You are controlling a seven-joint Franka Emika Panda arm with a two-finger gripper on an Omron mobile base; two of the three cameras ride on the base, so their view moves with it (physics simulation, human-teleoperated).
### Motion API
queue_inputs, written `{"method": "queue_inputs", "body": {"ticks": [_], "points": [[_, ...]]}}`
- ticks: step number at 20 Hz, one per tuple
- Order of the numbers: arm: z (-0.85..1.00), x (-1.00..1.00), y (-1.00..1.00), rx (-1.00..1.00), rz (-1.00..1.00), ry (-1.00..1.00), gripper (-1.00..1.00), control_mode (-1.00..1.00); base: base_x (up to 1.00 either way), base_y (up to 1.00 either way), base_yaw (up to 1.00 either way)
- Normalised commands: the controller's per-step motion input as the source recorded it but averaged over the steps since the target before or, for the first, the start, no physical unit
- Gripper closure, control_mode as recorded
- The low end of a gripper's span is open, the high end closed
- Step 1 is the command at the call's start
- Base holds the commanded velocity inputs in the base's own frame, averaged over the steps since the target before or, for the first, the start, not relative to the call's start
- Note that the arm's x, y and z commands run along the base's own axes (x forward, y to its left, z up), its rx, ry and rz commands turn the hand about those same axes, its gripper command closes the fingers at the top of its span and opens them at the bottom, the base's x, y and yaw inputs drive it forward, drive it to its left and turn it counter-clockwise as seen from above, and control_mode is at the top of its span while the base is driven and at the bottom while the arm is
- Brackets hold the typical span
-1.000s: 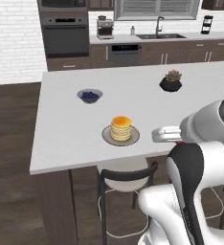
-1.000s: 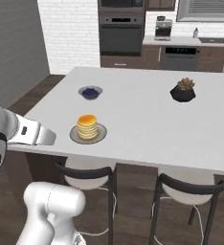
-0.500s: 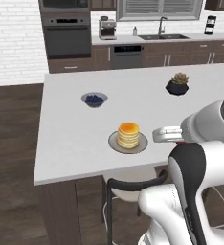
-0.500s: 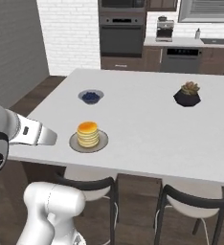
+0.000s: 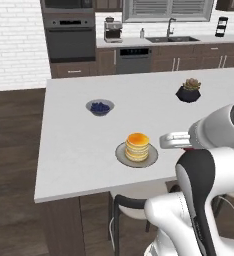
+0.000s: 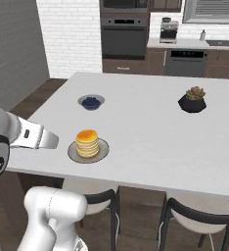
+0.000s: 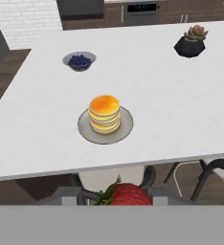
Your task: Take the strawberry from the fridge and place it on top of the pancake, located on the dining counter.
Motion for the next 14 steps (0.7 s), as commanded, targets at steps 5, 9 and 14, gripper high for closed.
{"method": "queue_inputs", "body": {"ticks": [5, 9, 14], "points": [[0.00, 0.00, 0.00, 0.00, 0.00, 0.00, 1.00, 1.00, 0.49, 0.33, 0.04], [0.00, 0.73, 0.04, 0.00, 0.05, 0.00, 1.00, -1.00, 0.00, 0.00, 0.00], [0.00, 0.85, 0.00, 0.00, 0.00, 0.04, 1.00, -1.00, 0.00, 0.00, 0.00]]}}
